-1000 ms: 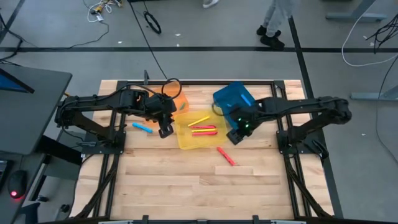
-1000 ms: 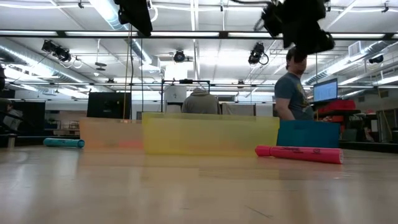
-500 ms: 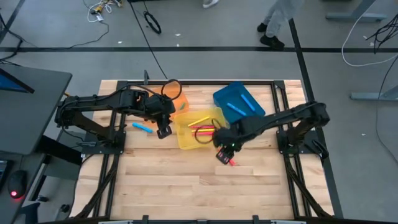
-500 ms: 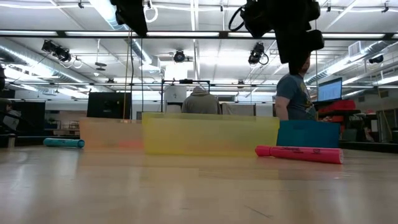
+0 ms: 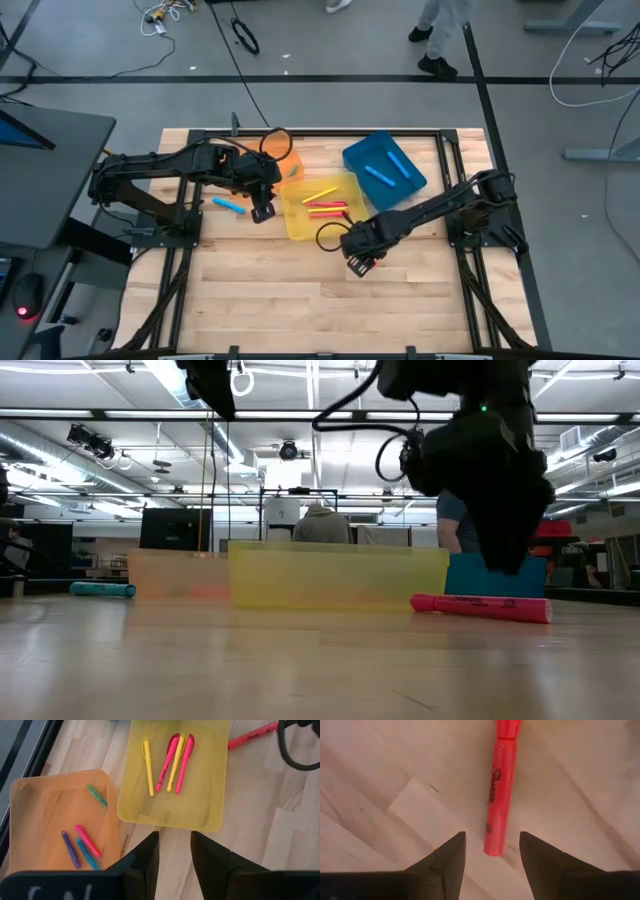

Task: Pick & Place Markers
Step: Put the orange large highlighter into the blue bin

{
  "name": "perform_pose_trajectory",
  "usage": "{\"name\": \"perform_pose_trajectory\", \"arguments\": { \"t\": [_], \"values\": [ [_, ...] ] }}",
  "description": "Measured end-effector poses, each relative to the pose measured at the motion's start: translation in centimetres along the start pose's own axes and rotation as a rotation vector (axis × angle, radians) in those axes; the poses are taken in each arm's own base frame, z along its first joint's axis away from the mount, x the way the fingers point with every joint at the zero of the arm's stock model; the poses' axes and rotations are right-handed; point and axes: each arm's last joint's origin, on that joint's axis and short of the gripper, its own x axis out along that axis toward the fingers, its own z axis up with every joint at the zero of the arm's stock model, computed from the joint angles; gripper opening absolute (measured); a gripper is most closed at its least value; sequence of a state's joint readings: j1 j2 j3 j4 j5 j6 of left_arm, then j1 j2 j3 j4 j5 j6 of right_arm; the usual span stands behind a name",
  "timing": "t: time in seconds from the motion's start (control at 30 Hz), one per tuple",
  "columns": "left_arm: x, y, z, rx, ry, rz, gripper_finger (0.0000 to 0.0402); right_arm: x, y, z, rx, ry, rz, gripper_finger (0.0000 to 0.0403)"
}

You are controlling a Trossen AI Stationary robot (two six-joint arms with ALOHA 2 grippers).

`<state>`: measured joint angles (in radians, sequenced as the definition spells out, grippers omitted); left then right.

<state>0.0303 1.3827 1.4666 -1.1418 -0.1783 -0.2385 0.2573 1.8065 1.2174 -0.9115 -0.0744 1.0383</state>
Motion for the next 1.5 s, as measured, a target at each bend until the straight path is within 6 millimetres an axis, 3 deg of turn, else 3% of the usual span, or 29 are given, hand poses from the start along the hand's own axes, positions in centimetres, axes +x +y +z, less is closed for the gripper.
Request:
{"name": "perform_pose_trajectory", "arguments": {
  "t": [0.47,0.6,0.8,0.87,1.1,1.4,1.5],
  "values": [
    [0.0,0.0,0.0,0.000,0.000,0.000,0.0117,3.9,-2.0,-1.1,0.040,0.002,-0.025,0.0183],
    [0.0,0.0,0.0,-0.001,0.000,0.000,0.0117,4.0,-2.0,-1.4,0.000,-0.001,-0.034,0.0145],
    [0.0,0.0,0.0,-0.001,-0.001,0.000,0.0117,3.8,-1.8,-2.0,-0.081,0.006,-0.036,0.0046],
    [0.0,0.0,0.0,-0.001,-0.001,0.000,0.0117,3.4,-1.7,-2.5,-0.114,0.055,-0.033,0.0043],
    [0.0,0.0,0.0,-0.003,-0.005,-0.001,0.0117,-1.5,-1.6,-4.4,-0.160,0.105,-0.010,0.0043],
    [0.0,0.0,0.1,-0.005,-0.013,0.001,0.0117,-12.0,-1.6,-6.1,-0.249,0.037,0.018,0.0044],
    [0.0,0.0,0.2,-0.006,-0.019,0.006,0.0117,-14.5,-1.8,-6.0,-0.295,-0.031,-0.012,0.0044]
  ]
}}
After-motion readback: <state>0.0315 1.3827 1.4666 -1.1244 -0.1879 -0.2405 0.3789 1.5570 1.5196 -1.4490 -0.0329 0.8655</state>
